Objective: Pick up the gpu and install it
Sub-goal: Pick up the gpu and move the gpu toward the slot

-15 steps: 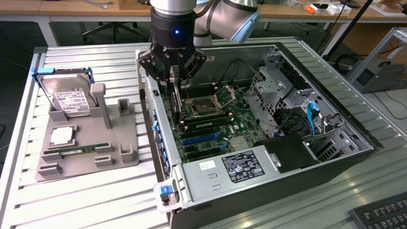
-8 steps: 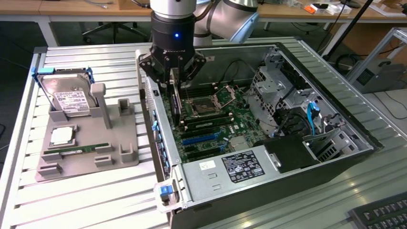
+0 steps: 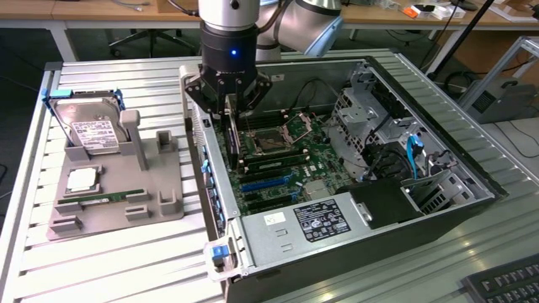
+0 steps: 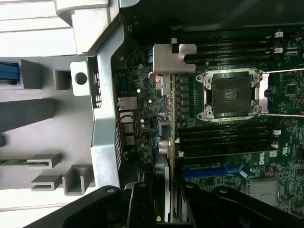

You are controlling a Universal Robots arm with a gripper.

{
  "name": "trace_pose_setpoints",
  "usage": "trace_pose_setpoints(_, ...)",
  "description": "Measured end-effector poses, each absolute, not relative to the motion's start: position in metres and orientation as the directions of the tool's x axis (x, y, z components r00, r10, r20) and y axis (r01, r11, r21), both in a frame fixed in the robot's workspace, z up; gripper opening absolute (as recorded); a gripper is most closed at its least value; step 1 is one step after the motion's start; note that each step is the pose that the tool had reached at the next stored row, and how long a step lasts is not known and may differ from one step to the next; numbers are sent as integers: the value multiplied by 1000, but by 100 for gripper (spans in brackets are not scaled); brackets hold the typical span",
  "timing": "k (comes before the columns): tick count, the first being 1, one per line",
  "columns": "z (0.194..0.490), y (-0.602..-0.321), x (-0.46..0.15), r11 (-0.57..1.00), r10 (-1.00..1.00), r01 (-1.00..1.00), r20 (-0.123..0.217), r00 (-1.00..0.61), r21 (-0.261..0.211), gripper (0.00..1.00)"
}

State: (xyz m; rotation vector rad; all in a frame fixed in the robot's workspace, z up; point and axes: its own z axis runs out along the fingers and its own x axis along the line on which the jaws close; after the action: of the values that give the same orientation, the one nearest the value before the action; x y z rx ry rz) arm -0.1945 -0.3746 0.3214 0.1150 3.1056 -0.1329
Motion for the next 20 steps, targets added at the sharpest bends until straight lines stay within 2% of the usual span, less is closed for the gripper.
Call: trace_pose_setpoints(20, 304, -375, -187, 994, 72, 75, -34, -997, -84, 27)
